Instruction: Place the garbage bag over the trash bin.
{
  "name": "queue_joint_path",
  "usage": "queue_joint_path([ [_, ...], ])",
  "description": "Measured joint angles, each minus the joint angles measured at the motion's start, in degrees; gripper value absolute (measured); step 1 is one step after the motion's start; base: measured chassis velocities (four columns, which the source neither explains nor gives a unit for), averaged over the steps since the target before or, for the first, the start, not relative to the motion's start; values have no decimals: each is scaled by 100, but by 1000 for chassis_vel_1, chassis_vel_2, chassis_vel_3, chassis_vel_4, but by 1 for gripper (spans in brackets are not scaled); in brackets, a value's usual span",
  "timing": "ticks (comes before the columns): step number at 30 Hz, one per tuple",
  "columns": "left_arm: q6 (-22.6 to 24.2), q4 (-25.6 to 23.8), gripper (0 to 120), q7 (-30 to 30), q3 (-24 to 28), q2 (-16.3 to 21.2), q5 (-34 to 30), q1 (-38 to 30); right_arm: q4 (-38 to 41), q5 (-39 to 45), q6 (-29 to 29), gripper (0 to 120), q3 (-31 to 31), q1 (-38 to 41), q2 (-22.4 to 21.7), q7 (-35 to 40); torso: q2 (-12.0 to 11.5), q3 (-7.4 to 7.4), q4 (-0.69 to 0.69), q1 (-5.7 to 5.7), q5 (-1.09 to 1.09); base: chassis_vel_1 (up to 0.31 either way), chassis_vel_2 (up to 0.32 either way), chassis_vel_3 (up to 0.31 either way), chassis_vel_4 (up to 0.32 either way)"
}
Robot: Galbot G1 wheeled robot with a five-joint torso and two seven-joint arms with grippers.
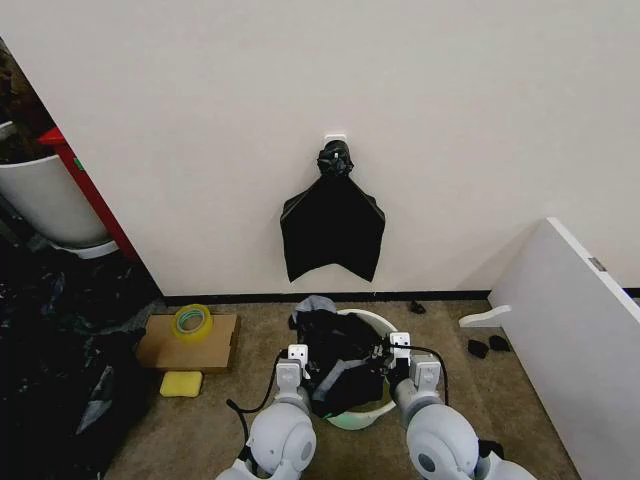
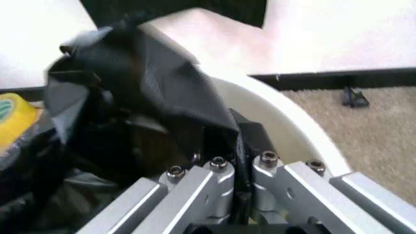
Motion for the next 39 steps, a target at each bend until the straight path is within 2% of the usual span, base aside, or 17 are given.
queue_joint_path([
  [3, -23, -327, 3, 119, -207, 305, -182, 117, 5, -324, 450, 0, -48, -51, -4, -290, 0, 0, 1, 0, -1, 0, 0, 0, 0],
  [4, -23, -327, 3, 119, -207, 305, -182, 117, 5, -324, 450, 0, -48, -51, -4, -290, 0, 0, 1, 0, -1, 0, 0, 0, 0],
  [5, -55, -421, 3, 192, -240, 390, -186, 167, 5, -428, 721, 0, -48, -51, -6, -459, 0, 0, 1, 0, -1, 0, 0, 0, 0],
  [8, -182, -703, 3, 491, -266, 608, -34, 348, -48, -612, 1405, 0, 28, 26, -7, -875, 0, 0, 1, 0, -1, 0, 0, 0, 0],
  [11, -289, -949, 3, 677, -267, 731, 144, 484, -108, -691, 1643, 0, 131, 132, -10, -1042, 0, 0, 2, 0, -2, 0, 0, 0, 0],
  [14, -491, -1161, 3, 797, -288, 822, 406, 583, -136, -715, 1632, 0, 240, 208, -16, -1020, 0, 0, 2, 0, -1, 0, 0, 0, 0],
  [17, -1186, -1459, 3, 961, -413, 1012, 956, 727, -44, -511, 1157, 0, 571, 220, -108, -717, 0, 0, 2, 0, 0, 0, 0, 0, 0],
  [18, -1186, -1459, 3, 961, -413, 1012, 956, 727, -44, -511, 1157, 0, 571, 220, -108, -717, 0, 0, 2, 0, 0, 0, 0, 0, 0],
  [21, -1888, -1784, 3, 1182, -493, 1168, 987, 779, 179, -4, 840, 0, 824, 34, -246, -471, 0, 0, -1, 0, -1, 0, 0, 0, 0],
  [24, -2115, -1896, 3, 1254, -573, 1199, 851, 753, 334, 270, 751, 0, 886, -104, -275, -404, 0, 0, 0, 0, -1, 0, 0, 0, 0],
  [29, -2220, -1983, 3, 1231, -900, 1169, 401, 581, 628, 588, 852, 0, 848, -438, -251, -528, 0, 0, 1, 0, -1, 0, 0, 0, 0],
  [34, -2220, -1914, 3, 1188, -1011, 1135, 289, 513, 701, 535, 1045, 0, 737, -647, -213, -724, 0, 0, 0, 0, -1, 0, 0, 0, 0],
  [36, -2219, -1798, 3, 1139, -1102, 1099, 184, 461, 702, 240, 1380, 0, 575, -872, -169, -1110, 0, 0, 1, 0, -2, 0, 0, 0, 0],
  [39, -2219, -1770, 3, 1128, -1127, 1088, 137, 448, 662, 46, 1537, 0, 507, -965, -158, -1358, 0, 0, 1, 0, -2, 0, 0, 0, 0],
])
